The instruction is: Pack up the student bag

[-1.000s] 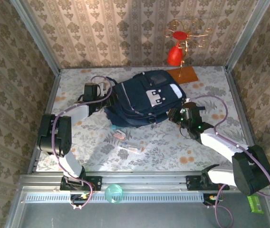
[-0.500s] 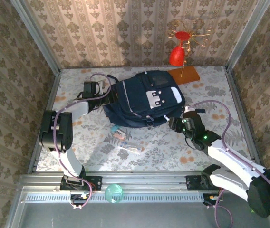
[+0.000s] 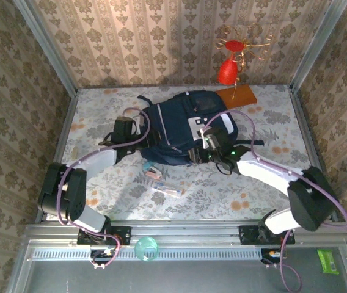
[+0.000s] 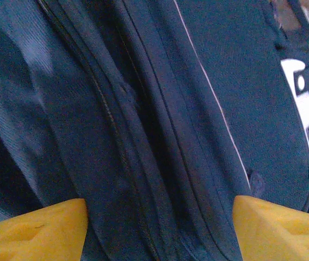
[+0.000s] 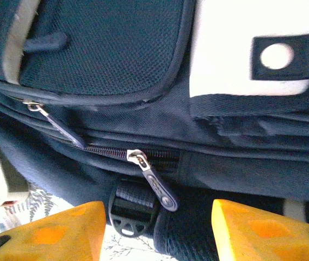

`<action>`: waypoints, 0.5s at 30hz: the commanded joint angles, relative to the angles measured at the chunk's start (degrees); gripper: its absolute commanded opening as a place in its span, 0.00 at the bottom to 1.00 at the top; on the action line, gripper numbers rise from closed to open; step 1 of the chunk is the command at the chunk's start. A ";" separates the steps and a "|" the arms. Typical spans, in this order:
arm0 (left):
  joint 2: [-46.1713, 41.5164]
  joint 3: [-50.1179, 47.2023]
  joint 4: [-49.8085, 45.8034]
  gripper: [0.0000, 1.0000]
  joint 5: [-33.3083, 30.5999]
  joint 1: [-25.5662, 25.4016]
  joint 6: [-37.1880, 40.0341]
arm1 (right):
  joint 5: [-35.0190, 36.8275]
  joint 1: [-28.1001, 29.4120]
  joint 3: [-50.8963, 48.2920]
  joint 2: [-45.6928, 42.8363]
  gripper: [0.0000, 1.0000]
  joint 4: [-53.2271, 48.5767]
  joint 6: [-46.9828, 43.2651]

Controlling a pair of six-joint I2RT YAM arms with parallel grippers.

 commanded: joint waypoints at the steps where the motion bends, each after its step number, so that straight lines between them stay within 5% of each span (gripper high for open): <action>1: 0.44 -0.33 0.38 0.70 1.18 -0.79 -2.39 | -2.18 -0.01 2.50 3.61 0.55 -1.86 -1.20; 5: 2.73 0.79 1.81 0.63 3.54 -1.49 -3.24 | -1.90 -0.25 3.22 6.68 0.54 -0.72 -0.18; 15: 5.04 0.79 2.09 0.28 2.97 -1.95 -1.26 | -3.15 -1.12 5.36 11.07 0.49 1.78 0.82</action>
